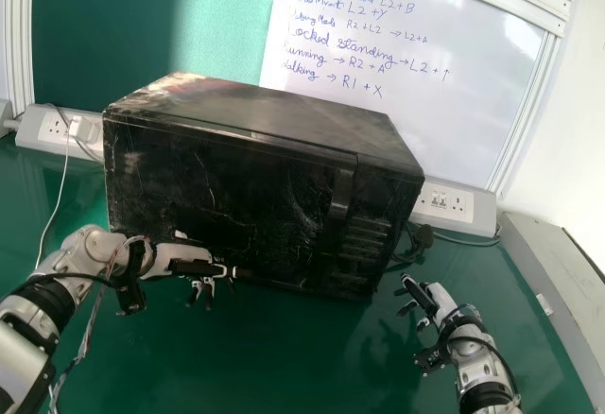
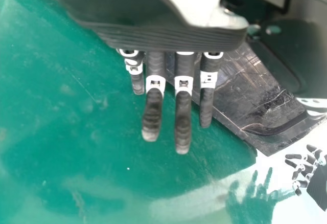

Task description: Open the door of oven

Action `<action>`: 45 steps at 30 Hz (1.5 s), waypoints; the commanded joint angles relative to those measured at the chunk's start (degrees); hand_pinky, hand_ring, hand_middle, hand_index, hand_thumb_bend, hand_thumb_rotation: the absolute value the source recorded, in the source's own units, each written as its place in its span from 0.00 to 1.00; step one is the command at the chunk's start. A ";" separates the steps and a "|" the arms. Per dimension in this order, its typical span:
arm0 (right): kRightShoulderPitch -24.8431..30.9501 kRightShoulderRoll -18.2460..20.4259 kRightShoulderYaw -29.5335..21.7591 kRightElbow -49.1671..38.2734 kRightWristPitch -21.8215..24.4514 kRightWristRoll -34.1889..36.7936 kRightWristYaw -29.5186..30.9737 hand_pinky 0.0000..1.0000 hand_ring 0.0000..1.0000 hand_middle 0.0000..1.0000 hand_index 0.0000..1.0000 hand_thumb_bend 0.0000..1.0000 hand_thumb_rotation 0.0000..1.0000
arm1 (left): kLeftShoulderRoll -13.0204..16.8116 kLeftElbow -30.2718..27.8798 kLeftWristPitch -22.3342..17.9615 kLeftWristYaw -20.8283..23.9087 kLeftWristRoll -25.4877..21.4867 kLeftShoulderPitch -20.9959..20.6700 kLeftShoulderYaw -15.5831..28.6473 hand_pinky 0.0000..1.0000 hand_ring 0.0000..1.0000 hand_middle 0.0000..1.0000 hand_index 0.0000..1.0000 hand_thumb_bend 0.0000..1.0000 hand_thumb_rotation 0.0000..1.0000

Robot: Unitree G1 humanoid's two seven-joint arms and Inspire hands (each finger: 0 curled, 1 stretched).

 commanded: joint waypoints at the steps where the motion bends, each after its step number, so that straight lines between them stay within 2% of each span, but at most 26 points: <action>1: -0.65 -0.78 -0.10 0.21 -0.07 0.21 0.28 0.12 0.18 0.31 0.64 0.59 0.55 | -0.50 0.70 1.07 -0.75 0.76 0.95 -0.53 0.11 0.19 0.32 0.69 0.58 0.41; 4: -0.65 -0.79 -0.13 0.22 -0.09 0.23 0.36 0.12 0.18 0.30 0.64 0.60 0.55 | -0.44 0.72 0.91 -0.76 0.92 0.93 -0.65 0.12 0.19 0.34 0.72 0.59 0.41; 6: -0.75 -0.76 0.06 0.22 0.10 0.03 0.25 0.12 0.18 0.31 0.64 0.59 0.55 | -0.36 0.75 0.47 -0.78 0.93 0.99 -0.65 0.14 0.23 0.39 0.72 0.58 0.41; 9: -0.68 -0.83 0.09 0.12 -0.30 -0.03 0.21 0.12 0.18 0.31 0.64 0.59 0.55 | -0.37 0.77 0.07 -0.90 0.68 1.10 -0.41 0.13 0.21 0.35 0.69 0.58 0.41; 12: -0.61 -0.89 -0.03 0.10 -0.54 0.08 0.31 0.12 0.19 0.31 0.64 0.59 0.54 | -0.44 0.50 1.05 -1.04 0.26 1.08 -0.04 0.13 0.21 0.35 0.71 0.59 0.40; 15: -0.68 -0.84 -0.06 0.19 -0.28 0.10 0.21 0.12 0.19 0.31 0.63 0.59 0.53 | -0.43 0.30 -0.34 -2.17 -1.30 1.63 1.08 0.12 0.19 0.32 0.70 0.55 0.37; 19: -0.72 -0.94 0.15 0.12 -0.16 -0.11 0.20 0.12 0.19 0.31 0.63 0.59 0.53 | -0.72 -0.81 0.05 -6.20 -5.20 2.30 4.02 0.13 0.18 0.27 0.65 0.55 0.41; 23: -0.83 -0.95 0.14 0.09 0.17 -0.14 -0.01 0.12 0.19 0.31 0.62 0.60 0.53 | -1.08 -2.02 0.89 -12.28 -10.28 3.21 7.65 0.15 0.18 0.25 0.61 0.52 0.40; 27: -0.76 -0.98 -0.04 0.06 -0.07 0.08 0.23 0.12 0.18 0.30 0.60 0.59 0.51 | -1.54 -2.46 3.08 -17.90 -15.01 3.72 10.94 0.15 0.20 0.29 0.60 0.56 0.41; 28: -0.72 -1.01 0.01 0.05 -0.24 0.03 0.27 0.12 0.18 0.30 0.60 0.59 0.51 | -1.75 -2.45 3.73 -19.54 -16.35 3.77 11.90 0.16 0.21 0.31 0.61 0.61 0.41; 32: -0.71 -1.16 0.02 0.06 -0.35 0.06 0.62 0.11 0.17 0.30 0.60 0.61 0.53 | -2.26 -2.30 2.42 -26.41 -20.63 4.08 14.92 0.25 0.35 0.45 0.65 0.74 0.56; 34: -0.75 -1.22 -0.01 0.05 -0.25 0.10 0.72 0.11 0.18 0.30 0.61 0.61 0.52 | -2.46 -2.26 2.19 -28.90 -22.18 4.00 16.07 0.30 0.43 0.52 0.67 0.89 0.62; 35: -0.78 -1.23 0.06 0.05 -0.13 0.02 0.67 0.11 0.18 0.30 0.61 0.60 0.52 | -2.61 -2.15 2.62 -30.27 -23.10 3.91 16.82 0.32 0.45 0.54 0.68 0.92 0.64; 38: -0.78 -1.19 -0.16 0.05 0.10 0.22 0.53 0.12 0.18 0.30 0.61 0.60 0.51 | -3.09 -1.61 6.51 -33.96 -26.19 3.61 19.26 0.36 0.51 0.61 0.70 0.99 0.62; 43: -0.73 -1.34 0.13 0.05 -0.19 -0.09 0.60 0.12 0.19 0.31 0.61 0.60 0.51 | -3.49 -1.89 13.11 -37.69 -29.66 3.42 21.70 0.42 0.54 0.64 0.70 1.00 0.64; 45: -0.75 -1.36 0.10 0.06 -0.07 -0.03 0.71 0.12 0.18 0.31 0.62 0.60 0.51 | -3.58 -1.93 15.90 -38.59 -30.93 3.32 22.60 0.42 0.54 0.64 0.70 1.00 0.60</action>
